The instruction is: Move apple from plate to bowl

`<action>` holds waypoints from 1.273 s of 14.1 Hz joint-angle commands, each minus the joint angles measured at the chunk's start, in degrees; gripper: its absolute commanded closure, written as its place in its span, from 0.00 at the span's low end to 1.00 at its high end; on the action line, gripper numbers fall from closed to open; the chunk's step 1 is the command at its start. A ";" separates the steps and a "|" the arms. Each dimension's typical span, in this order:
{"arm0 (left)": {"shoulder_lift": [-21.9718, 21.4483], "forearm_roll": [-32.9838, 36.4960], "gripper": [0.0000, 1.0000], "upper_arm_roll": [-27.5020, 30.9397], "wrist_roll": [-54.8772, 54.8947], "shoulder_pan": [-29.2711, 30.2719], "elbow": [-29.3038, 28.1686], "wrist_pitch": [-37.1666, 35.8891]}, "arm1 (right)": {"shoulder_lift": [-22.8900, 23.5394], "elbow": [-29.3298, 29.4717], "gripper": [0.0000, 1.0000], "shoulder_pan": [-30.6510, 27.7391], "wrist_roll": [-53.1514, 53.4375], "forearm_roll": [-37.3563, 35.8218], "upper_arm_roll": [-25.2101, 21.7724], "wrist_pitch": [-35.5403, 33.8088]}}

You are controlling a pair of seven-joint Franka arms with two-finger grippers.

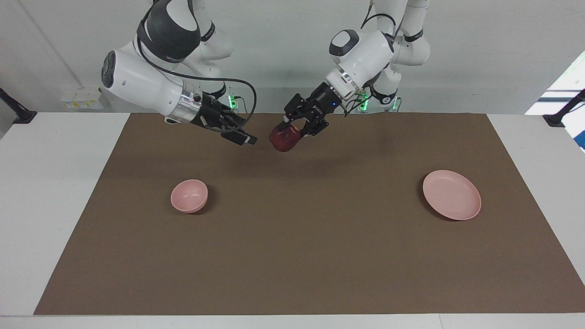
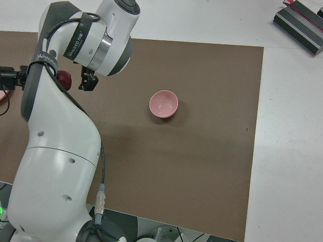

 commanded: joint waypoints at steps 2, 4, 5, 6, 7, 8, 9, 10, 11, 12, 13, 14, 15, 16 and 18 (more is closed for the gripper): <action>1.21 -0.53 1.00 -0.43 -0.15 -0.86 1.84 1.54 | -1.03 -3.62 0.00 0.75 1.34 4.86 0.17 1.12; 1.21 -0.44 1.00 -0.87 0.02 -0.86 1.84 1.54 | -1.12 -4.06 0.00 0.75 2.39 6.45 0.17 2.26; 1.12 -0.44 1.00 -1.04 0.02 -0.86 1.84 1.45 | -1.21 -4.58 0.00 1.10 2.39 6.63 0.17 3.05; 1.12 -0.44 1.00 -1.13 -0.07 -0.86 1.84 1.45 | -1.12 -5.20 0.00 1.45 2.31 6.72 0.17 3.67; 1.12 -0.44 1.00 -1.13 -0.07 -1.29 1.84 1.36 | -1.12 -5.55 0.00 1.80 2.31 7.15 0.17 4.28; 1.12 -0.44 1.00 -1.13 -0.07 -1.64 1.76 1.36 | -1.21 -5.99 0.00 2.68 2.31 7.33 0.17 4.90; 1.12 -0.44 1.00 -1.13 -0.07 -1.65 1.84 1.36 | -1.21 -6.17 0.00 3.47 2.31 7.33 0.17 5.95; 1.12 -0.35 1.00 -1.13 -0.07 -1.65 1.84 1.45 | -0.95 -6.17 0.00 3.48 2.31 7.33 0.17 6.74; 1.12 -0.35 1.00 -1.13 -0.15 -1.65 1.93 1.45 | -0.94 -6.26 0.00 3.91 2.39 7.33 0.17 7.44; 1.12 -0.35 1.00 -1.13 -0.07 -1.73 1.93 1.45 | -1.03 -6.61 0.00 4.70 2.39 7.42 0.17 7.71; 1.12 -0.35 1.00 -1.13 -0.15 -1.74 1.93 1.54 | -1.29 -7.31 0.00 4.71 2.31 7.42 0.17 7.98; 1.12 -0.35 1.00 -1.13 -0.07 -1.74 1.93 1.54 | -1.38 -7.92 0.00 4.79 2.13 7.42 0.17 8.15; 1.12 -0.35 1.00 -1.13 -0.15 -1.74 1.93 1.54 | -1.38 -7.93 0.00 5.40 2.04 7.42 0.17 8.24; 1.12 -0.35 1.00 -1.22 -0.07 -1.74 2.02 1.45 | -1.56 -8.19 0.00 6.02 2.04 7.42 0.17 8.42; 1.12 -0.35 1.00 -1.22 -0.07 -1.74 2.02 1.45 | -1.82 -8.98 0.00 6.29 2.04 7.42 0.17 9.30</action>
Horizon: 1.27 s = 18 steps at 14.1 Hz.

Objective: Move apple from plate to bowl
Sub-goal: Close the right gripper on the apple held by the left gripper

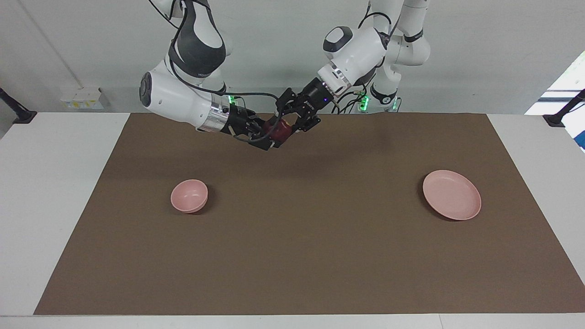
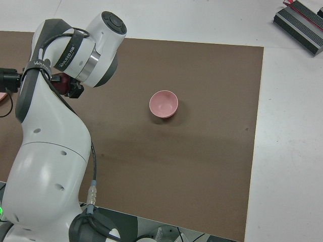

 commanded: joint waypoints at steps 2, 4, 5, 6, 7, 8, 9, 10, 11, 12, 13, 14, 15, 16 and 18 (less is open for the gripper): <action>0.49 -0.36 1.00 0.52 -0.07 -1.14 0.97 0.95 | -1.86 -2.86 0.00 0.56 0.52 1.74 0.13 2.13; 0.49 -0.36 0.95 0.52 0.02 -1.14 0.88 0.95 | -1.86 -2.86 0.00 0.56 -0.17 1.74 0.13 1.95; 0.49 -0.36 0.91 0.52 0.02 -1.14 0.80 0.95 | -1.86 -2.86 0.27 0.56 -0.27 1.74 0.13 1.95; 0.49 -0.36 0.88 0.52 0.02 -1.14 0.88 0.95 | -1.78 -2.86 0.76 0.56 -0.35 1.82 0.13 1.87; 0.49 -0.36 0.87 0.52 0.02 -1.14 0.80 0.86 | -1.77 -2.77 1.00 0.56 -0.18 1.82 0.13 1.78; 0.49 -0.36 0.87 0.52 0.02 -1.14 0.80 0.95 | -1.77 -2.77 1.00 0.56 -0.18 1.82 0.13 1.60; 0.49 -0.36 0.86 0.52 0.02 -1.14 0.80 0.86 | -1.77 -2.60 1.00 0.56 -0.18 1.91 0.13 1.60; 0.49 -0.36 0.84 0.52 0.02 -1.14 0.80 0.86 | -1.69 -2.60 1.00 0.56 -0.18 1.91 0.13 1.60; 0.49 -0.45 0.76 0.52 0.02 -1.14 0.71 0.86 | -1.77 -2.60 1.00 0.56 -0.18 1.91 0.13 1.60; 0.49 -0.45 0.77 0.52 0.02 -1.14 0.71 0.86 | -1.69 -2.42 1.00 0.47 -0.18 1.91 0.13 1.60; 0.49 -0.45 0.73 0.52 0.02 -1.14 0.71 0.86 | -1.60 -2.16 1.00 0.47 -0.27 1.82 0.13 1.43; 0.49 -0.45 0.57 0.52 0.02 -1.14 0.80 0.86 | -1.60 -2.07 1.00 0.47 -0.27 1.91 0.13 1.43; 0.49 -0.45 0.50 0.52 -0.07 -1.05 0.71 0.69 | -1.43 -1.98 1.00 0.39 -0.27 1.91 0.13 1.34; 0.49 -0.45 0.30 0.52 -0.16 -1.05 0.80 0.51 | -1.42 -1.89 1.00 0.30 -0.27 1.82 0.13 1.25; 0.49 -0.36 0.00 0.61 0.10 -1.05 0.80 0.68 | -1.34 -1.81 1.00 0.03 -0.35 1.82 0.13 1.25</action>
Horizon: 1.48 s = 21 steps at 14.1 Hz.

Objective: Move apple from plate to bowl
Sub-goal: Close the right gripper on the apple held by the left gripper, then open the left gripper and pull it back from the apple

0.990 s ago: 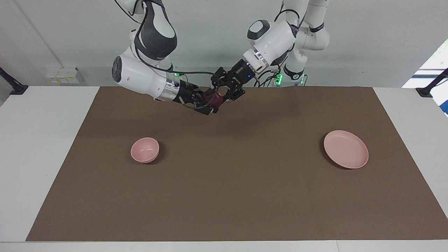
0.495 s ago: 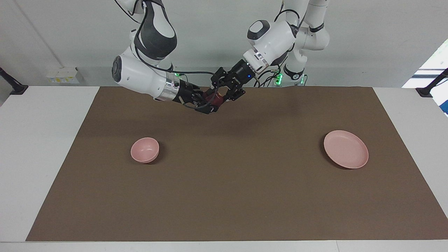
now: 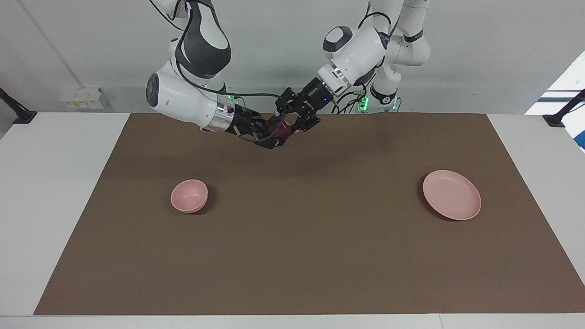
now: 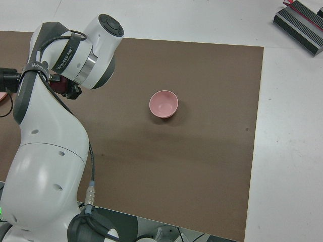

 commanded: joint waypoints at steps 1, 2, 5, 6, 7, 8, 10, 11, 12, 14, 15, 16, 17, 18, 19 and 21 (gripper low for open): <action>0.41 -0.27 0.00 0.61 0.33 -0.95 0.81 0.58 | -1.03 -0.92 1.00 -0.53 -0.36 1.80 0.20 0.93; 0.50 -0.27 0.00 0.61 0.24 -0.94 0.81 0.58 | -1.03 -0.92 1.00 -0.53 -0.36 1.80 0.20 0.93; 0.50 -0.19 0.00 0.70 0.59 -0.68 0.81 0.40 | -1.03 -0.83 1.00 -0.88 -0.44 1.72 0.20 0.84; 0.41 -0.10 0.00 0.78 0.59 -0.25 0.81 -0.12 | -1.03 -0.74 1.00 -0.88 -0.79 1.63 0.11 0.84; 0.41 0.34 0.00 0.87 0.59 -0.07 0.72 -0.30 | -1.03 -0.57 1.00 -0.97 -0.88 1.37 0.11 0.84; 0.50 1.47 0.00 0.96 0.59 0.20 0.72 -0.74 | -1.03 -0.30 1.00 -1.06 -0.97 0.93 0.11 0.84; 0.50 5.33 0.00 1.14 0.51 3.87 0.72 -6.16 | -1.12 -0.04 1.00 -1.06 -1.93 0.66 -0.41 0.40; 0.50 8.31 0.00 1.14 0.51 6.06 0.90 -10.02 | -1.12 -0.04 1.00 -1.67 -3.16 0.40 -0.59 0.05; 0.50 12.08 0.00 1.14 0.51 8.61 0.90 -13.89 | -1.12 -0.04 1.00 -2.63 -4.82 -0.38 -0.50 -0.56; 0.59 21.30 0.00 1.14 0.16 12.83 0.99 -20.48 | -1.12 -0.04 1.00 -3.69 -9.12 -4.59 -0.50 -1.88; 0.59 25.52 0.00 1.14 0.24 14.68 0.99 -22.87 | -1.12 -0.04 1.00 -3.96 -11.67 -7.31 -0.50 -2.15; 0.59 29.48 0.00 1.14 0.24 16.44 0.99 -25.06 | -1.12 -0.12 1.00 -3.96 -14.65 -10.56 -0.50 -2.15; 0.59 33.44 0.00 1.14 0.24 17.76 0.99 -26.65 | -1.12 -0.21 1.00 -3.96 -17.81 -14.24 -0.50 -1.97; 0.59 37.65 0.00 1.14 0.24 18.99 0.99 -27.71 | -1.12 -0.30 1.00 -3.96 -21.41 -18.19 -0.50 -1.28; 0.59 41.17 0.00 1.14 0.33 19.96 1.16 -28.59 | -1.12 -0.39 1.00 -3.87 -24.23 -21.45 -0.50 -0.83; 0.67 47.69 0.00 1.14 0.33 20.76 2.65 -30.35 | -0.77 -1.00 1.00 -3.96 -31.87 -27.69 -0.59 2.05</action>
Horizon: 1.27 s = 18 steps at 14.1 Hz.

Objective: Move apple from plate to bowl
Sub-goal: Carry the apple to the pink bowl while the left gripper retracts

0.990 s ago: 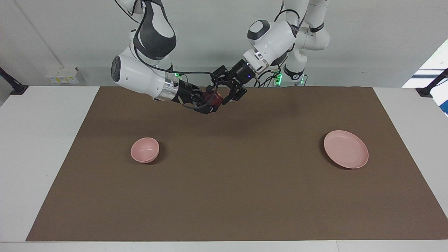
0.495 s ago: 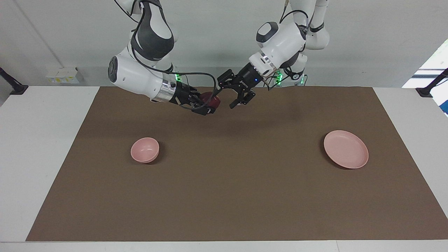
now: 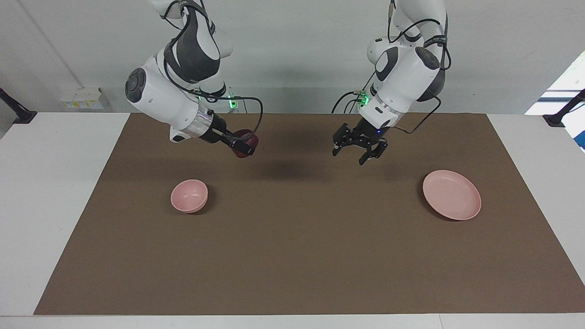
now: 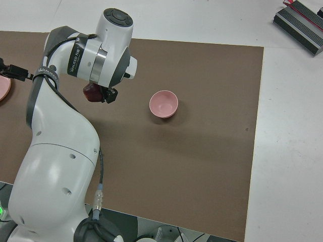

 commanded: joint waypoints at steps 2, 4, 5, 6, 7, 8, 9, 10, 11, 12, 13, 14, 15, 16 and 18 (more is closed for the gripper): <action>-0.45 7.01 0.00 -0.48 0.24 1.71 2.25 -3.08 | 0.30 -1.33 1.00 -1.63 -15.16 -10.56 0.25 5.73; 0.34 10.42 0.00 -0.56 0.42 3.38 2.60 -3.52 | 1.97 -1.33 1.00 -2.08 -21.23 -15.39 0.25 9.16; 0.61 12.36 0.00 -0.56 0.42 3.39 3.56 -4.65 | 3.02 -1.33 1.00 -2.69 -24.30 -16.72 0.16 10.66; 0.96 12.99 0.00 -0.39 0.42 3.65 4.79 -6.32 | 4.16 -1.33 1.00 -3.57 -27.12 -17.69 0.16 11.98; 1.05 13.08 0.00 -0.39 0.42 4.43 6.45 -8.16 | 5.13 -1.33 1.00 -4.10 -29.49 -19.01 0.25 13.91; 1.05 13.08 0.00 -0.39 0.42 4.79 7.86 -9.83 | 5.75 -1.33 1.00 -4.37 -30.91 -20.94 0.25 15.23; 1.13 13.34 0.00 -0.39 0.42 5.84 9.09 -11.07 | 6.28 -1.33 1.00 -4.46 -31.71 -23.13 0.25 15.85; 0.70 13.52 0.00 -0.13 0.77 6.72 10.41 -12.38 | 6.80 -1.42 1.00 -4.54 -32.32 -24.37 0.25 16.38; 0.96 13.87 0.00 2.05 1.21 6.21 12.43 -14.31 | 7.16 -1.94 1.00 -5.15 -33.98 -24.56 0.25 16.47; 0.96 14.91 0.00 5.12 1.21 3.59 15.41 -16.42 | 7.42 -2.90 1.00 -6.12 -36.52 -24.56 0.25 17.17; 0.87 15.62 0.00 8.72 1.39 1.48 18.48 -19.14 | 7.68 -3.78 1.00 -6.56 -37.77 -24.56 0.25 19.27; 0.87 16.41 0.00 12.32 1.91 -0.46 22.86 -22.65 | 7.77 -4.75 1.00 -7.09 -38.39 -24.56 0.25 20.50; 0.87 16.77 0.00 14.79 2.44 -1.87 26.39 -26.86 | 7.86 -5.28 1.00 -7.27 -38.83 -24.56 0.25 20.86; 0.87 16.60 0.00 17.17 3.57 -2.84 29.38 -30.29 | 7.86 -5.72 1.00 -7.44 -39.10 -24.56 0.25 20.96; 0.96 16.51 0.00 22.09 4.55 -6.35 34.75 -36.62 | 8.39 -6.34 1.00 -7.44 -38.92 -24.56 0.25 21.83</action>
